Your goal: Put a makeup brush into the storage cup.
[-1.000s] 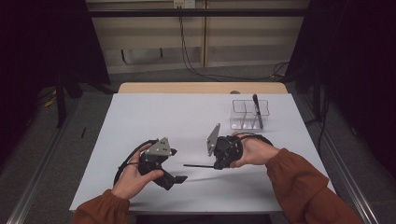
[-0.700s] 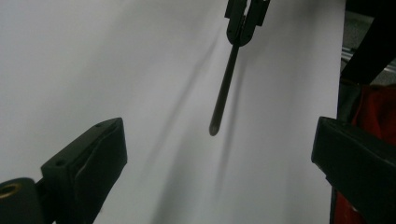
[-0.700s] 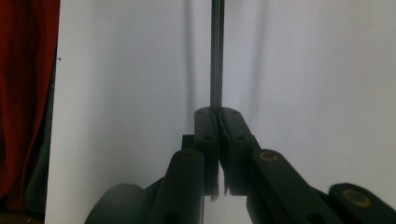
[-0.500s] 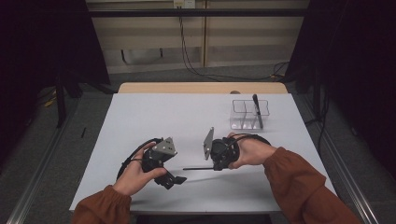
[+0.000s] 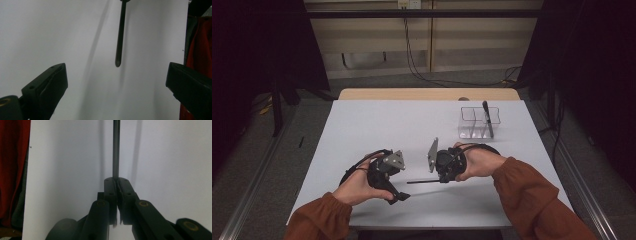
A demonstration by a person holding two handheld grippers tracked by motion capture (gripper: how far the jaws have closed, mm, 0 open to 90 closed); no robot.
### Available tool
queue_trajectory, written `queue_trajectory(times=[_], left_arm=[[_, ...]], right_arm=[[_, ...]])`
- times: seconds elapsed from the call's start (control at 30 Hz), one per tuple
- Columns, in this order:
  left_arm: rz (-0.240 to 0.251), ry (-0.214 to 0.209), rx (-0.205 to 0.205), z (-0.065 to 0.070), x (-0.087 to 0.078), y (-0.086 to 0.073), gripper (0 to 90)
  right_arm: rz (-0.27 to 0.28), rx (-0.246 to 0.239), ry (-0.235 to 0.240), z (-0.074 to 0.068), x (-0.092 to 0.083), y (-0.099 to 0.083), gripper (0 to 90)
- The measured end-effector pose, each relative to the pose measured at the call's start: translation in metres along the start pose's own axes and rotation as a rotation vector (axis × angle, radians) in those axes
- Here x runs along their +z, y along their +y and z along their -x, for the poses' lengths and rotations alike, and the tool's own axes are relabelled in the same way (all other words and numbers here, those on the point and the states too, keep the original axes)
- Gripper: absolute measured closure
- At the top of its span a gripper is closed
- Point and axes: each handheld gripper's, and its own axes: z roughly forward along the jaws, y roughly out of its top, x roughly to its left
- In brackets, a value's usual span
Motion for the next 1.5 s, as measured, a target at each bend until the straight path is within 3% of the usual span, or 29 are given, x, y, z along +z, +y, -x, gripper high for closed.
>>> queue_trajectory(times=[0.1, 0.3, 0.4, 0.47, 0.57, 0.77, 0.93, 1.1, 1.23, 1.33, 1.5], left_arm=[[-0.042, -0.008, 0.033, 0.001, 0.003, 0.005, 6.1], [-0.085, -0.010, 0.060, 0.004, 0.008, 0.013, 6.5], [-0.095, -0.023, 0.079, 0.003, 0.011, 0.017, 12.2], [-0.106, -0.038, 0.095, 0.002, 0.011, 0.019, 21.4], [-0.103, -0.039, 0.075, 0.001, 0.011, 0.024, 24.9], [-0.114, -0.028, 0.071, -0.003, 0.012, 0.029, 40.5], [-0.131, -0.054, 0.052, -0.005, 0.015, 0.029, 50.0], [-0.103, -0.065, 0.030, -0.008, 0.018, 0.030, 59.0], [-0.110, -0.081, 0.044, -0.009, 0.019, 0.031, 67.7], [-0.106, -0.053, 0.038, -0.010, 0.021, 0.030, 70.4], [-0.107, -0.071, 0.046, -0.008, 0.021, 0.030, 82.3]], right_arm=[[-0.007, -0.006, -0.004, 0.001, 0.001, 0.002, 86.5], [-0.015, -0.013, 0.002, 0.000, 0.001, 0.003, 86.5], [-0.012, -0.012, 0.000, 0.000, 0.000, 0.003, 86.5], [-0.013, -0.015, 0.001, -0.001, 0.000, 0.003, 86.5], [-0.008, -0.014, 0.002, -0.001, 0.000, 0.002, 86.5], [0.004, -0.018, -0.002, -0.001, 0.000, 0.003, 86.5], [0.007, -0.025, -0.001, -0.001, -0.001, 0.003, 86.5], [0.009, -0.023, 0.001, 0.000, -0.002, 0.003, 86.5], [0.014, -0.022, -0.007, -0.001, -0.001, 0.003, 86.5], [0.023, -0.017, -0.007, 0.000, -0.001, 0.003, 86.5], [0.025, -0.011, -0.008, 0.000, -0.001, 0.003, 86.5]])
